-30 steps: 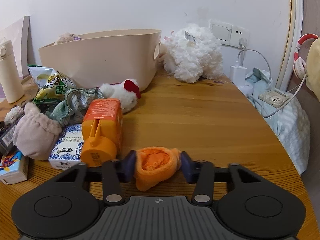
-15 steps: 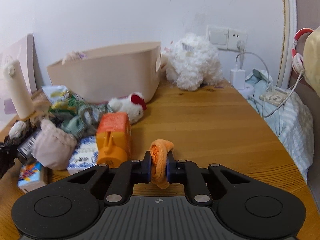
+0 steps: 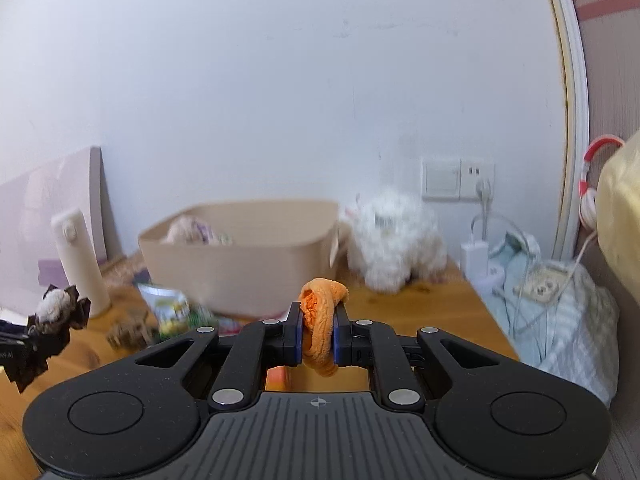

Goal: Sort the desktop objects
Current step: 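Carry the brown doll and orange scrunchie with both grippers to the beige bin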

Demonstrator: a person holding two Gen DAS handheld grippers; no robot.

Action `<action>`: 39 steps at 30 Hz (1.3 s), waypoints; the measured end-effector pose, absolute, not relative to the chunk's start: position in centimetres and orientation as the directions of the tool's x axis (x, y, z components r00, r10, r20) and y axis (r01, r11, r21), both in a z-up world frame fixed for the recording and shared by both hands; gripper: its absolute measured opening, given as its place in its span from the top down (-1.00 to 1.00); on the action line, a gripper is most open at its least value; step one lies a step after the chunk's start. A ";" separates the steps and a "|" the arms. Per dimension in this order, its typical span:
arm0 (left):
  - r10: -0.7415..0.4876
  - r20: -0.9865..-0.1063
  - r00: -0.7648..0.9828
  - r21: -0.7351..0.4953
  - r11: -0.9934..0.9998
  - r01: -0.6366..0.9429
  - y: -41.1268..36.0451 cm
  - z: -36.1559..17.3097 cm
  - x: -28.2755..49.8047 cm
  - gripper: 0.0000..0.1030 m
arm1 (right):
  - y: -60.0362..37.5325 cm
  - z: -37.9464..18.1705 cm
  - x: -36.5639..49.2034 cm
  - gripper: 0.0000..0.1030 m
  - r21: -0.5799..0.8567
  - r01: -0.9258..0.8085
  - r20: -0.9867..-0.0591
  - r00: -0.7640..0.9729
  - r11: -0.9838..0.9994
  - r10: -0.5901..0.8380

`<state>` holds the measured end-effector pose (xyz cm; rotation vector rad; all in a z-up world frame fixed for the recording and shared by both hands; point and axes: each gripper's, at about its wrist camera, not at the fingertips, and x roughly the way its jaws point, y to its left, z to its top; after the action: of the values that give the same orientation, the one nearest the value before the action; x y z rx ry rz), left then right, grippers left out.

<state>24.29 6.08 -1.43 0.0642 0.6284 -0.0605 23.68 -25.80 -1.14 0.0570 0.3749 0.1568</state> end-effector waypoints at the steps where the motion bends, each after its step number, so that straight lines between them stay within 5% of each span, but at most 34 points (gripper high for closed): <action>1: -0.038 -0.583 0.811 0.041 0.996 0.077 6.1 -1.0 24.4 0.40 | -25.8 -0.6 23.8 0.76 0.089 -0.144 -0.347 0.923 0.986 0.166; 17: -0.015 -0.501 0.865 0.104 0.992 0.078 4.8 4.8 31.7 0.40 | -25.2 5.2 27.7 0.75 0.067 -0.172 -0.243 0.953 0.983 0.183; 29: 0.031 -0.472 0.881 0.211 0.974 0.078 1.3 4.9 40.1 0.39 | -21.7 5.4 35.3 0.74 -0.114 -0.213 -0.321 0.932 0.970 0.167; 39: 0.058 -0.527 0.848 0.244 0.966 0.085 -1.7 2.4 47.4 0.39 | -20.0 2.7 42.8 0.74 -0.080 -0.250 -0.454 0.871 0.965 0.188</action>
<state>47.40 -1.70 2.36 0.2643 0.5599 -0.0141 42.76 -20.04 2.69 -0.1379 0.4597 0.2293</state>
